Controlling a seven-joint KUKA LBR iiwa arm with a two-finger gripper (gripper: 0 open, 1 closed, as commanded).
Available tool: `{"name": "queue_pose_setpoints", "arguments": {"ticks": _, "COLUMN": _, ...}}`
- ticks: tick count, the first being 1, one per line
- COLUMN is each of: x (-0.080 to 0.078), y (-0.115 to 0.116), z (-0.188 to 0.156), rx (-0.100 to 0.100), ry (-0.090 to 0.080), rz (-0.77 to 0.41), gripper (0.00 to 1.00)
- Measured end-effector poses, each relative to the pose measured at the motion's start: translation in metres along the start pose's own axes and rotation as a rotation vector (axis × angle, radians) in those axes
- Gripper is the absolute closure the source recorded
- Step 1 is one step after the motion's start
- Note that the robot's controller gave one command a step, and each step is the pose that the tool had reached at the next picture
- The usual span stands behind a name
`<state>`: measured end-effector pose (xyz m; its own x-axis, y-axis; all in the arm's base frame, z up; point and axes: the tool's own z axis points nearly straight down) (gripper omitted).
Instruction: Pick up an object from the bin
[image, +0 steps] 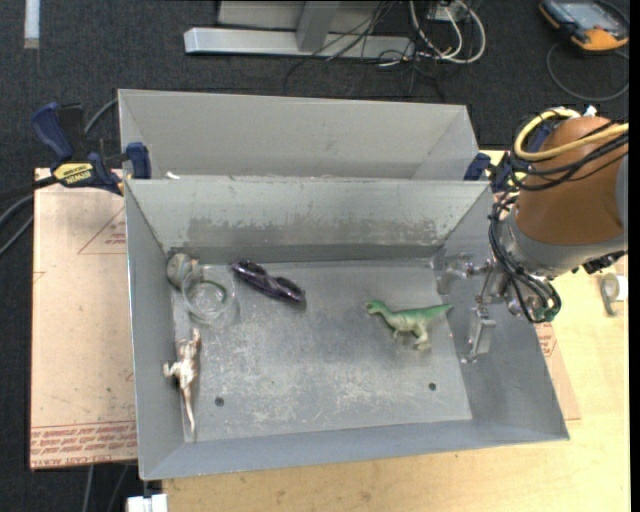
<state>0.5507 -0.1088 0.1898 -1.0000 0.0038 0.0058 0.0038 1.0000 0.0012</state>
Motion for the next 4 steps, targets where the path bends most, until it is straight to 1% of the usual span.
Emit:
{"name": "queue_pose_setpoints", "arguments": {"ticks": 1, "x": -0.002, "y": 0.001, "z": -0.005, "rx": 0.001, "ry": -0.008, "rz": -0.004, "gripper": 1.00}}
{"name": "queue_pose_setpoints", "arguments": {"ticks": 2, "x": -0.002, "y": 0.001, "z": -0.005, "rx": 0.001, "ry": -0.008, "rz": -0.005, "gripper": 0.00}}
{"name": "queue_pose_setpoints", "arguments": {"ticks": 3, "x": -0.002, "y": 0.001, "z": -0.005, "rx": 0.001, "ry": -0.008, "rz": -0.006, "gripper": 0.00}}
{"name": "queue_pose_setpoints", "arguments": {"ticks": 4, "x": -0.034, "y": 0.021, "z": 0.080, "rx": 0.002, "ry": -0.013, "rz": -0.133, "gripper": 0.00}}
